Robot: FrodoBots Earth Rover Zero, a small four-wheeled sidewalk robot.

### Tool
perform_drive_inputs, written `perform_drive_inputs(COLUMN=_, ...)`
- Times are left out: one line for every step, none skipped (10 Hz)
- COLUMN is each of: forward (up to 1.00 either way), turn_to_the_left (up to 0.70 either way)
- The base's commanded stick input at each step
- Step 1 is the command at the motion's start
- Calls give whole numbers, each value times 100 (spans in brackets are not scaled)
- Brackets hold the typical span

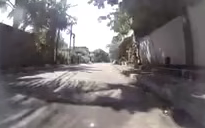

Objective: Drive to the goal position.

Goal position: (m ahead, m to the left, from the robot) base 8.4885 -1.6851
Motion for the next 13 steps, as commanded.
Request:
perform_drive_inputs(forward=100, turn_to_the_left=0)
perform_drive_inputs(forward=100, turn_to_the_left=0)
perform_drive_inputs(forward=100, turn_to_the_left=0)
perform_drive_inputs(forward=100, turn_to_the_left=0)
perform_drive_inputs(forward=100, turn_to_the_left=0)
perform_drive_inputs(forward=100, turn_to_the_left=0)
perform_drive_inputs(forward=100, turn_to_the_left=0)
perform_drive_inputs(forward=100, turn_to_the_left=-27)
perform_drive_inputs(forward=100, turn_to_the_left=-40)
perform_drive_inputs(forward=100, turn_to_the_left=-28)
perform_drive_inputs(forward=100, turn_to_the_left=0)
perform_drive_inputs(forward=100, turn_to_the_left=0)
perform_drive_inputs(forward=100, turn_to_the_left=0)
